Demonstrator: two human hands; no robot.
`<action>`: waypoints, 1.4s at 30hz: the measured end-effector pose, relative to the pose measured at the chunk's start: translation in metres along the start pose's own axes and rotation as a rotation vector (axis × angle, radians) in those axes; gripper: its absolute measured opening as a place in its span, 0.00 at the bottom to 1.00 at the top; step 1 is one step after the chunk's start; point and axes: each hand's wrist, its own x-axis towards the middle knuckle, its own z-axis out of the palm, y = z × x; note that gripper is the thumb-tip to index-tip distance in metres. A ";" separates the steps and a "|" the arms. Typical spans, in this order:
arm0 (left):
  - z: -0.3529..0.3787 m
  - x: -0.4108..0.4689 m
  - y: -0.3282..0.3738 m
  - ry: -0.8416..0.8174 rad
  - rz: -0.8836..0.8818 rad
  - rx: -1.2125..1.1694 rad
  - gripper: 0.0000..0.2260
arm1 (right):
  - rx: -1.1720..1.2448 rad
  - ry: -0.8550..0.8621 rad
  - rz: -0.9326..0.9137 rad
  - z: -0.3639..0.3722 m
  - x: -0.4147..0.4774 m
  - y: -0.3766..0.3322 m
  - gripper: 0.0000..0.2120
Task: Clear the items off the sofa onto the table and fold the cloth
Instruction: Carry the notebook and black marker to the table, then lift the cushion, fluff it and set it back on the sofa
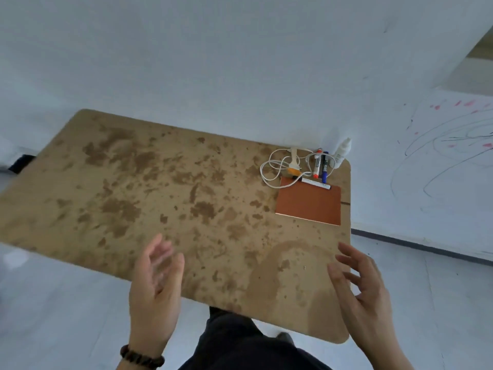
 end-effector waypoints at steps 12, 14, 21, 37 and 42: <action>-0.119 -0.239 -0.052 0.642 -0.240 0.140 0.22 | -0.056 -0.688 -0.223 0.075 -0.093 -0.009 0.22; -0.139 -0.268 -0.064 0.749 -0.293 0.104 0.22 | -0.088 -0.784 -0.309 0.099 -0.112 -0.023 0.22; -0.220 -0.319 -0.112 1.006 -0.420 -0.011 0.23 | -0.125 -1.020 -0.440 0.215 -0.198 -0.069 0.23; -0.488 -0.224 -0.218 1.014 -0.486 0.043 0.20 | -0.127 -1.077 -0.570 0.478 -0.323 -0.182 0.25; -0.569 -0.128 -0.255 0.971 -0.503 0.078 0.20 | -0.124 -1.082 -0.519 0.603 -0.317 -0.211 0.25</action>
